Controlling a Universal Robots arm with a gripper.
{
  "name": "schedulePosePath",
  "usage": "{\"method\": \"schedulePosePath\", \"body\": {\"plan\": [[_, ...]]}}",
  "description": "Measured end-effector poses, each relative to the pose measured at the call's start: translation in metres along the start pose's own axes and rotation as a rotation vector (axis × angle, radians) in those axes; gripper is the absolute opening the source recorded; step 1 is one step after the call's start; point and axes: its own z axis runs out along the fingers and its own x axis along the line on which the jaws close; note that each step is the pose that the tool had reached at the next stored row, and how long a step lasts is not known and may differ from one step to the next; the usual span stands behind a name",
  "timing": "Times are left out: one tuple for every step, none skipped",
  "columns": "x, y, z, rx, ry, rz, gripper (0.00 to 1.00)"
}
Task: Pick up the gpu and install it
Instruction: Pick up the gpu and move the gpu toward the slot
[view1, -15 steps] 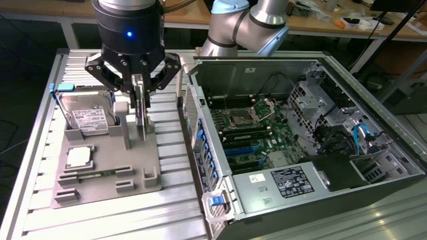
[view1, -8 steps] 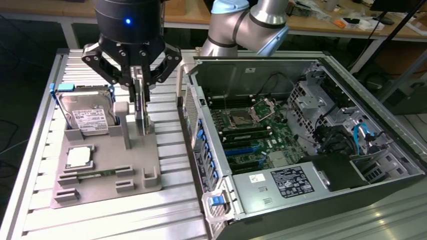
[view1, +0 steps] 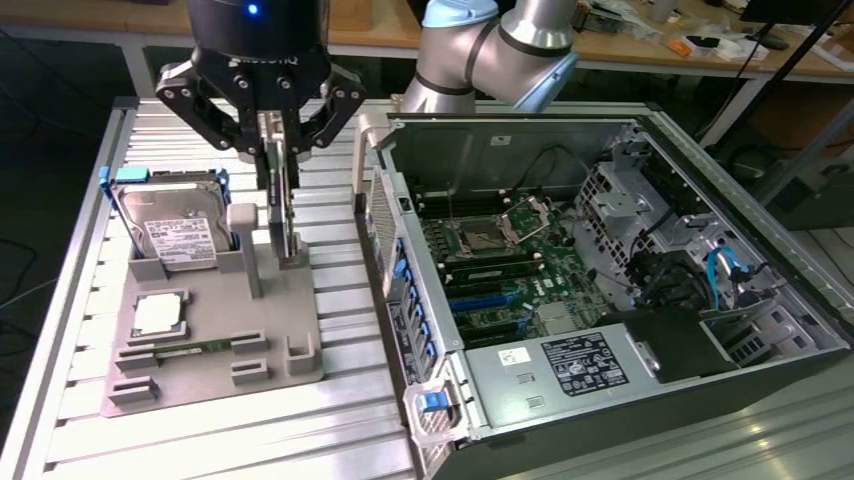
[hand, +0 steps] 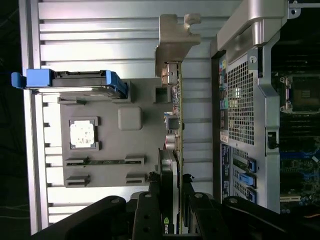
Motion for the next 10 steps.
{"method": "schedulePosePath", "body": {"plan": [[0.000,0.0001,-0.0020,0.0000,-0.0001,0.000,0.27],[0.000,0.0001,-0.0040,0.0001,0.0000,0.000,0.27],[0.000,0.0002,-0.0062,0.0000,0.0000,0.000,0.27],[0.000,0.0003,-0.0084,0.0000,0.0000,0.000,0.27],[0.000,0.0003,-0.0104,0.0000,0.0000,0.000,0.27],[0.000,0.0004,-0.0125,0.0000,0.0000,0.000,0.27],[0.000,0.0004,-0.0138,-0.0001,0.0000,0.000,0.27],[-0.002,0.0004,-0.0139,-0.0003,0.0009,0.000,0.27],[-0.008,0.0005,-0.0138,0.0001,0.0068,0.000,0.27],[-0.013,0.0007,-0.0136,0.0002,0.0109,0.000,0.27]]}}
